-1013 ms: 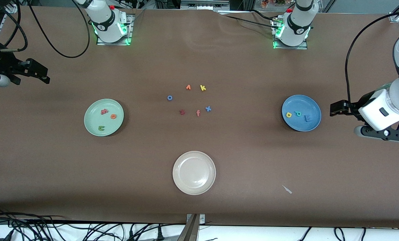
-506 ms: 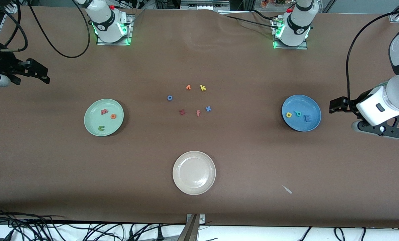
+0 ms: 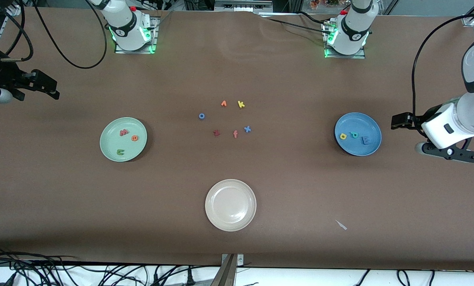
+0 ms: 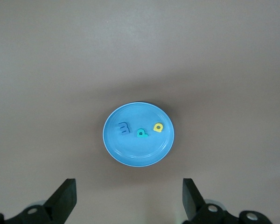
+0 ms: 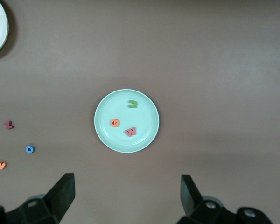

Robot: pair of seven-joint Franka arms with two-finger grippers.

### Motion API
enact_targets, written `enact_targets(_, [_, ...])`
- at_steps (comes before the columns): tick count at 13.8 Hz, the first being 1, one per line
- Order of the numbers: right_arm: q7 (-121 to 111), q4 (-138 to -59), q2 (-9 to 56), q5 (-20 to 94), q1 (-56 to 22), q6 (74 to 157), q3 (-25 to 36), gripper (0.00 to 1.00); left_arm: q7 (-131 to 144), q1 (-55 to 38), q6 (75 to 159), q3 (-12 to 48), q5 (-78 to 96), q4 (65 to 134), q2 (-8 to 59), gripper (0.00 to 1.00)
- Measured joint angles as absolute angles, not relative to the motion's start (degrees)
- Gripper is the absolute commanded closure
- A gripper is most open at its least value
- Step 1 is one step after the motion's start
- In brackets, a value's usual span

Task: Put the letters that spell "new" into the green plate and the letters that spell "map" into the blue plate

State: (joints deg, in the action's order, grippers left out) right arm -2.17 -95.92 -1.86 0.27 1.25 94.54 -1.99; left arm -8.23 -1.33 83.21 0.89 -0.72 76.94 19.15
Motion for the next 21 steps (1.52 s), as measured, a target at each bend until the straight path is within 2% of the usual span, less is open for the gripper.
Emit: enact_targets(21, [-2.2, -96.0, -1.8, 0.3, 1.2, 94.5, -2.0, 0.0, -8.4, -0.8, 83.1, 1.0, -0.7, 77.8, 19.4, 0.0])
